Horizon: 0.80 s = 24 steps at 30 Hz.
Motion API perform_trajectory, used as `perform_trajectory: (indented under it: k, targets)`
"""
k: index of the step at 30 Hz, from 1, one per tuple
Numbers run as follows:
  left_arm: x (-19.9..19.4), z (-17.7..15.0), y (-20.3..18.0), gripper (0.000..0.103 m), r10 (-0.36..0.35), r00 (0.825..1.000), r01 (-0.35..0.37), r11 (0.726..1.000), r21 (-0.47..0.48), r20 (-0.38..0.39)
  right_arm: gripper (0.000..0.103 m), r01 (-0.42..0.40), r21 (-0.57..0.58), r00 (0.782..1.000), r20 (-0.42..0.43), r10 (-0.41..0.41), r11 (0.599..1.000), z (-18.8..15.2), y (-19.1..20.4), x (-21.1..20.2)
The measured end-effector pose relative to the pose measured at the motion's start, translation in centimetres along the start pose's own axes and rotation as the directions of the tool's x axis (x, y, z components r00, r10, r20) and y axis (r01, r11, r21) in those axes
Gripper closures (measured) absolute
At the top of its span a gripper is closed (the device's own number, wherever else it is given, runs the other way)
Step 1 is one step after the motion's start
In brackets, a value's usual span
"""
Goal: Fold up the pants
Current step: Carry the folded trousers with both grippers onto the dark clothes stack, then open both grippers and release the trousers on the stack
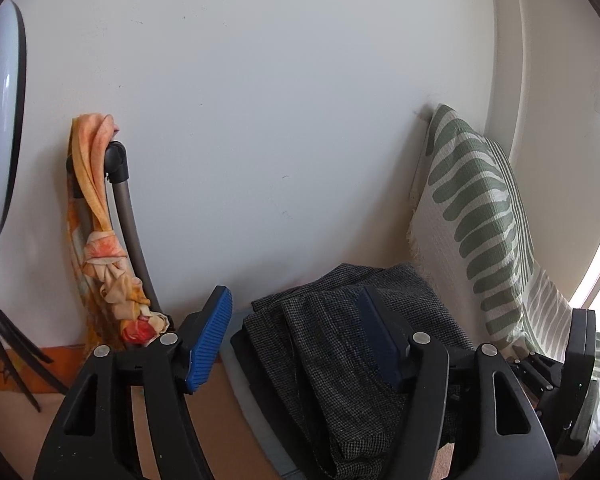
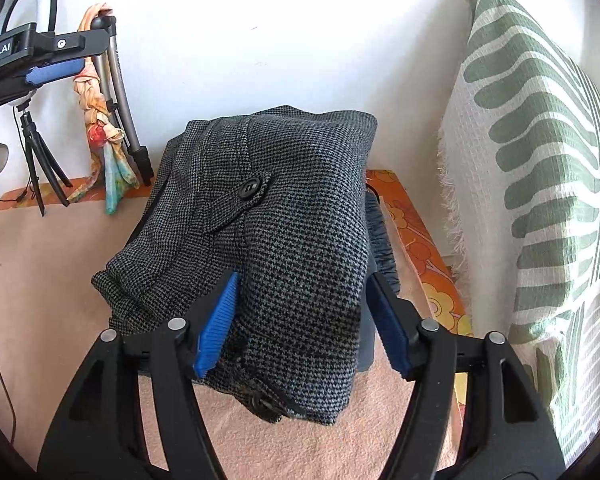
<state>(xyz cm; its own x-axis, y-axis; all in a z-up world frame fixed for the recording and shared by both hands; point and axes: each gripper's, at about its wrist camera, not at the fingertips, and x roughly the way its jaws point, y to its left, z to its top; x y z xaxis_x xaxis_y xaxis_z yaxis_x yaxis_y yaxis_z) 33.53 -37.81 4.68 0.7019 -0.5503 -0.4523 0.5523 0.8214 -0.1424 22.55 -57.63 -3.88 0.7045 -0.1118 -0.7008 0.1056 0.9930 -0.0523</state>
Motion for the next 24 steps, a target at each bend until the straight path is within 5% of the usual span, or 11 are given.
perform_trajectory:
  k: [7,24]
  targets:
    - [-3.9,-1.5,0.5,0.024,-0.039,0.999,0.038,0.999,-0.033,-0.021,0.025,-0.010,0.081,1.000,0.026,0.008,0.997,-1.1,0.0,-3.9]
    - [-18.4,-6.0,1.7,0.021,-0.092,0.996,0.093,0.994,-0.050,0.015,0.011,0.060,0.047,0.985,0.160,-0.067,0.997,-4.2,8.3,-17.1]
